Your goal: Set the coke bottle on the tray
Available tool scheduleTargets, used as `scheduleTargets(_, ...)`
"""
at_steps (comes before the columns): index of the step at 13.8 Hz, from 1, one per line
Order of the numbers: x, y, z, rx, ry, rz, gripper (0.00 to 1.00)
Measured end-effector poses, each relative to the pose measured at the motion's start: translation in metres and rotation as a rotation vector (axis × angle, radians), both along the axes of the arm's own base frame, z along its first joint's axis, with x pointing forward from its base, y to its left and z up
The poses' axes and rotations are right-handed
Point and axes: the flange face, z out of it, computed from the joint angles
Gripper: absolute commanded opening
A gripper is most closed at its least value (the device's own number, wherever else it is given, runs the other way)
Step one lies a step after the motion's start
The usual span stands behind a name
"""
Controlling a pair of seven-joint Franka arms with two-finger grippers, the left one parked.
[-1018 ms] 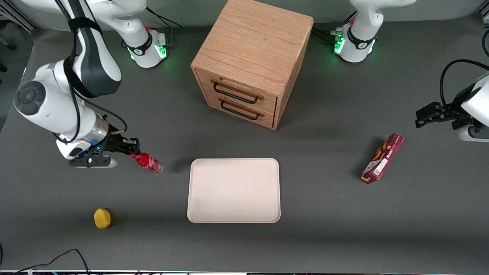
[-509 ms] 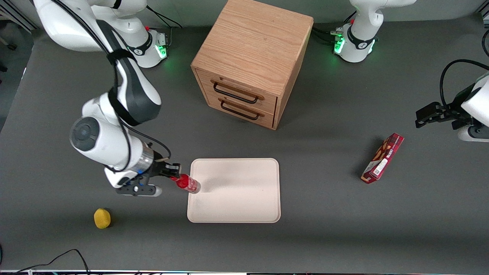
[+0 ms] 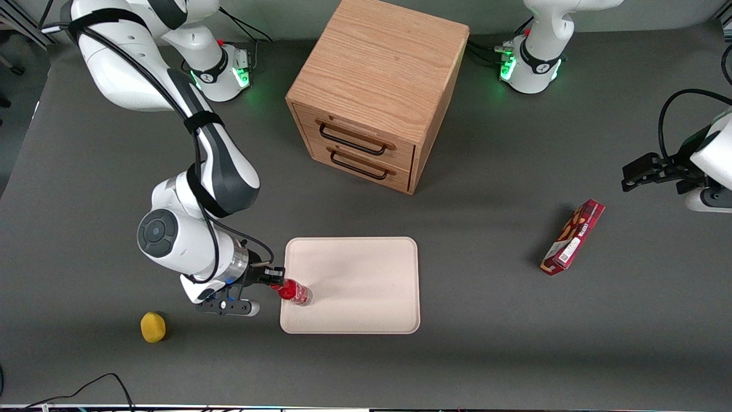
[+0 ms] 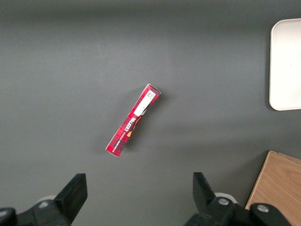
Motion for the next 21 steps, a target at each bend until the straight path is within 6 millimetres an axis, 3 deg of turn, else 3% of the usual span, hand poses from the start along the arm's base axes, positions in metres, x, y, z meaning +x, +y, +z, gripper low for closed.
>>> scheduleTargets(1,0.001,-0.002,-0.003,-0.003,0.002,-0.002,0.41)
scheduleTargets(2,0.001,-0.002,-0.005,-0.004,0.005,-0.004,0.99)
scheduleTargets(6,0.004,-0.002,0.003,0.001,-0.011,-0.006,1.00)
scheduleTargets(10,0.010,-0.010,0.028,0.000,-0.049,-0.013,1.00)
scheduleTargets(14,-0.002,-0.021,0.078,-0.040,-0.031,0.001,1.00)
scheduleTargets(21,-0.039,-0.074,0.165,-0.165,0.055,0.025,1.00)
